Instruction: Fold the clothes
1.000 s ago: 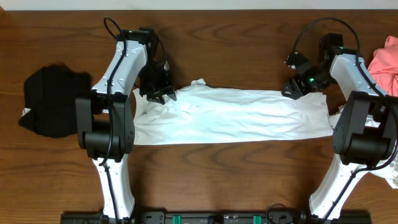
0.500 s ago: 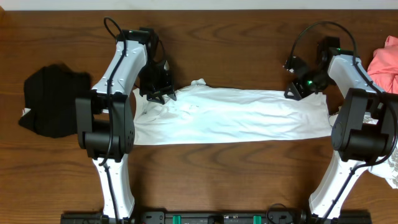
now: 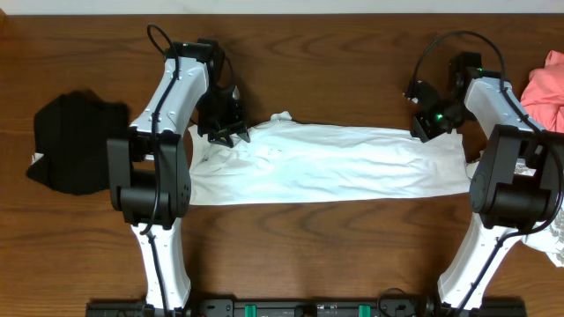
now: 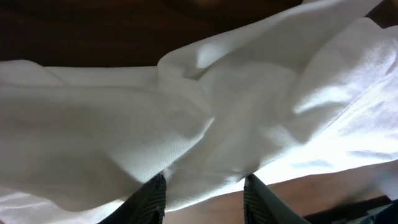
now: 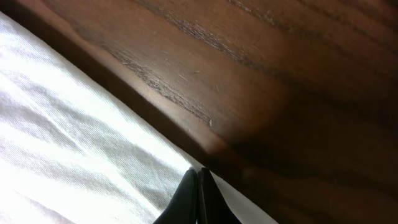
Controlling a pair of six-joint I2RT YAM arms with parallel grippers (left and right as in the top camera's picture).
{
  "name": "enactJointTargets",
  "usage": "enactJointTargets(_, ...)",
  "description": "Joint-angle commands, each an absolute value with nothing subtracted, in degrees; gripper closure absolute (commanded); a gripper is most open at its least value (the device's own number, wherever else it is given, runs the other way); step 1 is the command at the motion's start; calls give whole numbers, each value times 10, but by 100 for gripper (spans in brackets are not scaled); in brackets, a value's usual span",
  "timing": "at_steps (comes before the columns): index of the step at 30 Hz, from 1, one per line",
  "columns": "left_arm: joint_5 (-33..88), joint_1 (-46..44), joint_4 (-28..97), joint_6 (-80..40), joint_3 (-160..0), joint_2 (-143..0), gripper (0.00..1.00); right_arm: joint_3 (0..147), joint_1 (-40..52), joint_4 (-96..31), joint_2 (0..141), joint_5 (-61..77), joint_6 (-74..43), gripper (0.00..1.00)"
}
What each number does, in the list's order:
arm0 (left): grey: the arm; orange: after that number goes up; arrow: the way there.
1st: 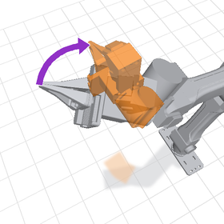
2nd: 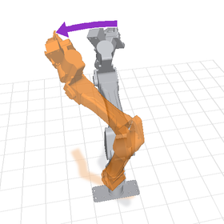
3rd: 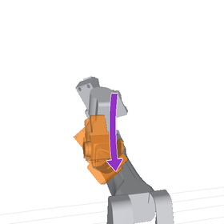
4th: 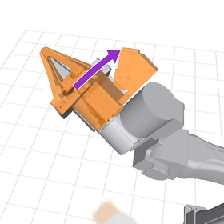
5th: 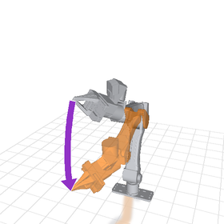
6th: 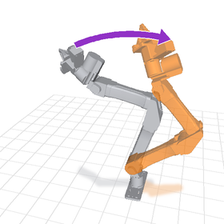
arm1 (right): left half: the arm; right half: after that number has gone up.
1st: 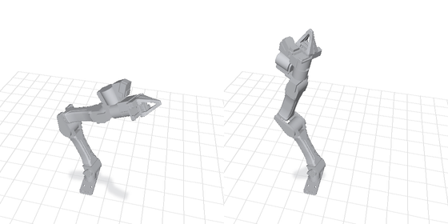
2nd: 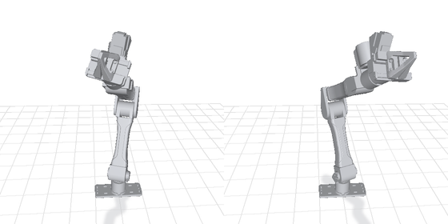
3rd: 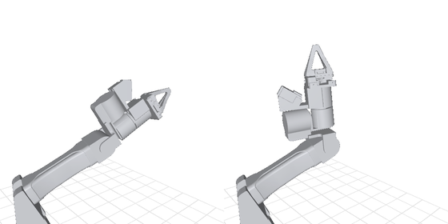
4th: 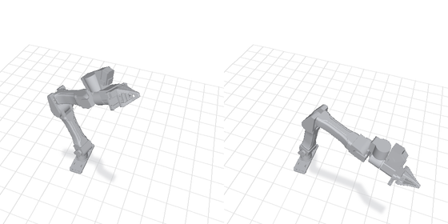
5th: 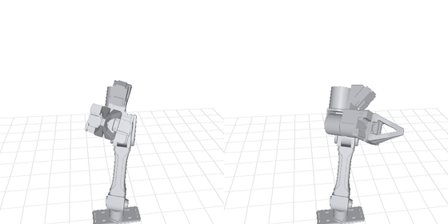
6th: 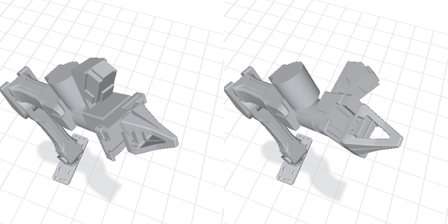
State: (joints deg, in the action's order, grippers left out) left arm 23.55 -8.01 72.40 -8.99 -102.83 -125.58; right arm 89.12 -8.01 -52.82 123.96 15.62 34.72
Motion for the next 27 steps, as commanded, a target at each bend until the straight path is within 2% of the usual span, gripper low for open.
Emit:
enactJointTargets(1, 226, -81, 726, -87, -1025, -1252, 59, 891, -76, -533, 1224, 152, 337, 99)
enactJointTargets(9, 226, -81, 722, -87, -1025, -1252, 59, 891, -75, -557, 1159, 175, 337, 99)
enactJointTargets(22, 227, -81, 737, -87, -1025, -1252, 59, 891, -59, -738, 1135, 196, 313, 99)
enactJointTargets(25, 234, -81, 761, -87, -1025, -1252, 59, 891, -54, -763, 1135, 196, 297, 93)
enactJointTargets(27, 237, -81, 785, -87, -1025, -1252, 59, 891, -51, -782, 1135, 196, 286, 93)
